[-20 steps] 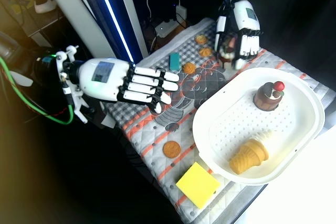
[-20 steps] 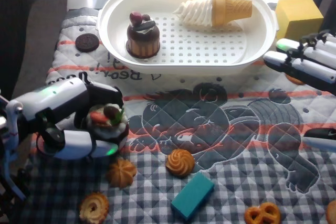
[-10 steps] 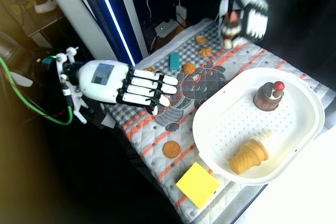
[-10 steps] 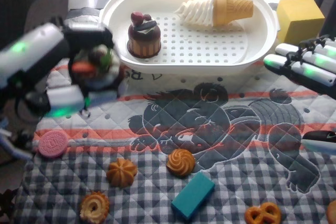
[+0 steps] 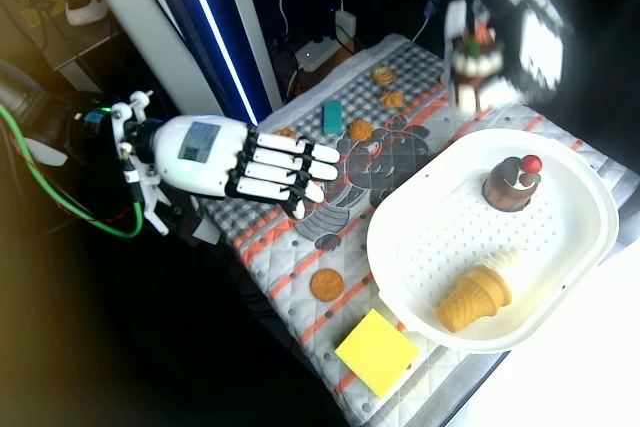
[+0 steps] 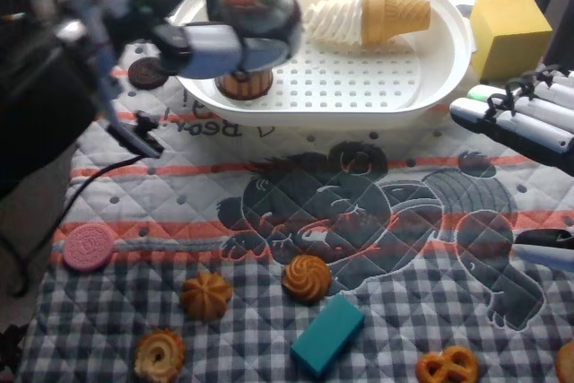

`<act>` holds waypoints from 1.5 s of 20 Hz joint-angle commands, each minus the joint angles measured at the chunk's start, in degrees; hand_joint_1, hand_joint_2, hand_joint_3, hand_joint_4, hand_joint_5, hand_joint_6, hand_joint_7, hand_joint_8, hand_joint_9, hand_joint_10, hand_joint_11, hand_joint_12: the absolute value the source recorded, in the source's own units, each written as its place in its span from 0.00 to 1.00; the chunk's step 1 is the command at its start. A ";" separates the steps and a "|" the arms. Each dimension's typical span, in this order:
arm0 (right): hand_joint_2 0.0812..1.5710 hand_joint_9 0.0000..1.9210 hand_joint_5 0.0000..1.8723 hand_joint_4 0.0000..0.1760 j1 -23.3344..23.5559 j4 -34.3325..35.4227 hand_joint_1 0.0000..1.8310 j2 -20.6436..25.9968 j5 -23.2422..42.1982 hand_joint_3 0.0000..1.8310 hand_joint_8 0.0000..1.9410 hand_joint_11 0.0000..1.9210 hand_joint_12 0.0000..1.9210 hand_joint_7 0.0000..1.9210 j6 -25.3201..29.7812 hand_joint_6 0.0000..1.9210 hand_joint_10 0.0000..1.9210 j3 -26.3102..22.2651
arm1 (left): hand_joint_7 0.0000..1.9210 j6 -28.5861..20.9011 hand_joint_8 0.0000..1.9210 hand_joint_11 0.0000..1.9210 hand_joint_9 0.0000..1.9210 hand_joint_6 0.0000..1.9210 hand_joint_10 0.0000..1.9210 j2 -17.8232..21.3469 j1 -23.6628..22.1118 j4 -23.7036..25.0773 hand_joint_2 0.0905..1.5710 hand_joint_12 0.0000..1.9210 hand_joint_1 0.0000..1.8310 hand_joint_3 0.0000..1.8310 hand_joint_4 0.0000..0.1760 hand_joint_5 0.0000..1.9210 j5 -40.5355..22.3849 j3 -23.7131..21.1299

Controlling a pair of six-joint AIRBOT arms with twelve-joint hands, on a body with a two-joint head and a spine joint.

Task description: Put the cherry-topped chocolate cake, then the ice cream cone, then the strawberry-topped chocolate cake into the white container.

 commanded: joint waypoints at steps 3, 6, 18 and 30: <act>0.73 0.00 0.00 0.16 0.22 0.10 0.38 0.15 7.19 0.00 0.00 0.00 0.66 0.03 0.29 0.00 0.36 0.41 | 0.39 2.37 0.71 0.15 0.32 0.69 0.81 -3.47 -3.07 -2.95 0.77 0.95 0.72 0.00 0.00 0.42 0.83 4.95; 0.74 0.00 0.00 0.18 0.22 0.10 0.38 0.15 7.19 0.00 0.00 0.00 0.65 0.01 0.51 0.00 0.34 0.59 | 0.40 2.48 0.73 0.20 0.34 0.69 0.82 -7.11 -3.47 -5.05 0.78 0.99 0.72 0.00 0.00 0.36 4.51 9.26; 0.75 0.00 0.00 0.06 0.05 0.43 0.39 0.11 7.21 0.00 0.00 0.00 0.73 0.02 0.70 0.00 0.37 0.60 | 0.01 2.51 0.00 0.00 0.00 0.01 0.05 -7.59 -2.68 -4.35 0.62 0.48 0.47 0.00 0.77 0.06 4.20 8.11; 0.74 0.00 0.00 0.00 -1.24 2.78 0.36 2.00 14.44 0.00 0.00 0.00 0.53 0.02 0.69 0.00 0.18 -0.67 | 0.01 -20.83 0.00 0.00 0.02 0.00 0.01 11.34 9.32 8.73 0.72 0.26 0.34 0.00 1.00 0.01 -26.29 -8.94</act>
